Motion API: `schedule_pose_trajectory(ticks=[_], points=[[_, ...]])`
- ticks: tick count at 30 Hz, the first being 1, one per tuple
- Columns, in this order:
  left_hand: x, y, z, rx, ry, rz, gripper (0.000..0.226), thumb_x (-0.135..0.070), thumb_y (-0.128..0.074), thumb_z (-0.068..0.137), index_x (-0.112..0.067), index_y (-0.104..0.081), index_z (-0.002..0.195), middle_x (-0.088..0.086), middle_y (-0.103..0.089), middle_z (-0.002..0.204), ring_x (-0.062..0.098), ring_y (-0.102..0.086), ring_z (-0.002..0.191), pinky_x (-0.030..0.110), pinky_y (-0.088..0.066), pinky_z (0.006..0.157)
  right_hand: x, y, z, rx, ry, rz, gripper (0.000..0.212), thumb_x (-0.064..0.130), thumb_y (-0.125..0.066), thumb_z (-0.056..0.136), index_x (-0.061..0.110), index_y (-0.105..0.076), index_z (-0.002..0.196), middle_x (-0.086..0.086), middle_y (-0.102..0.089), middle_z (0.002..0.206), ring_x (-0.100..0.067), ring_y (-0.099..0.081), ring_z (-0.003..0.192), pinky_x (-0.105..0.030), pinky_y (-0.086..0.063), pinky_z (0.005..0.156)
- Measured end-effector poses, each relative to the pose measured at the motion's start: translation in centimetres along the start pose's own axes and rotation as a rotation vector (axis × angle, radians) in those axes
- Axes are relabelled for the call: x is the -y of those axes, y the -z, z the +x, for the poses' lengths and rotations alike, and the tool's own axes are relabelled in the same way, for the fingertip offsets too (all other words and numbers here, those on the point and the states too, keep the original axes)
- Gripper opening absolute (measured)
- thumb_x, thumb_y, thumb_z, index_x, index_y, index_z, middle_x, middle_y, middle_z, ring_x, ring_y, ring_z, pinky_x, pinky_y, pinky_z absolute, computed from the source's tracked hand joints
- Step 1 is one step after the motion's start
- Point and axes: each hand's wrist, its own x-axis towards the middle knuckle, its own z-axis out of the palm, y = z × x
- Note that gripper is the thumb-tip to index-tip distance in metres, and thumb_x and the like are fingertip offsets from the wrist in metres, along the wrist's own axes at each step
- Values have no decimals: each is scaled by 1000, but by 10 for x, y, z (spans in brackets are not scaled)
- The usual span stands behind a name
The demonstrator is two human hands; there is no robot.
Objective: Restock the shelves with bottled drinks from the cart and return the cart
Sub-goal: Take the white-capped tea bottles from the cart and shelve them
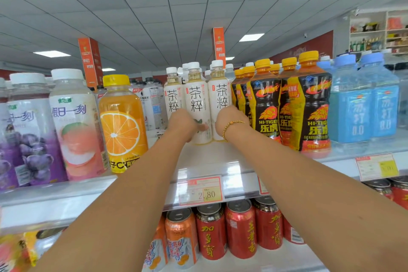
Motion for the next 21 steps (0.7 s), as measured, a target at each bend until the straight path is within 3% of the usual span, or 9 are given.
schedule_pose_trajectory(ticks=[4,8,11,14,17,21], points=[[3,-4,1,23,31,17,52,-50,-72,74,-8,-42,65,5,-55,56,13,-51,42,22,-42,43,-1,3,-5,36,28,-34,52,21,-48,91,-6,-37,134,-20,-42,135,-32,-49,120,-37,-47,90],[-2,12,-14,47,25,26,48,-49,-70,77,-6,-50,69,5,-59,62,15,-54,51,26,-46,54,0,31,-42,-29,193,-47,29,14,-45,93,0,-53,118,-17,-55,121,-29,-56,110,-32,-48,79],[-6,29,-52,-145,-182,-68,29,-37,-66,84,-10,-65,76,0,-64,67,14,-59,61,27,-49,57,-19,54,-92,-283,388,38,16,22,-47,94,10,-55,100,-10,-63,100,-26,-61,94,-33,-46,71],[-9,26,-111,-243,-388,-361,25,-36,-63,86,-16,-63,71,-3,-68,62,14,-67,65,38,-57,70,-59,65,-143,-431,495,227,19,33,-50,92,17,-50,82,1,-58,75,-17,-54,71,-33,-45,66],[-19,2,-166,-159,-492,-544,29,-36,-66,84,-18,-58,63,-1,-68,60,17,-66,60,46,-56,68,-115,66,-182,-398,457,378,19,34,-56,87,19,-52,76,9,-52,62,-8,-45,59,-28,-40,60],[-45,-58,-228,131,-577,-635,26,-46,-64,77,-22,-56,70,0,-66,64,17,-64,61,34,-53,62,-206,49,-224,-340,297,415,15,34,-57,83,20,-55,81,11,-54,61,-7,-49,59,-19,-39,56]])
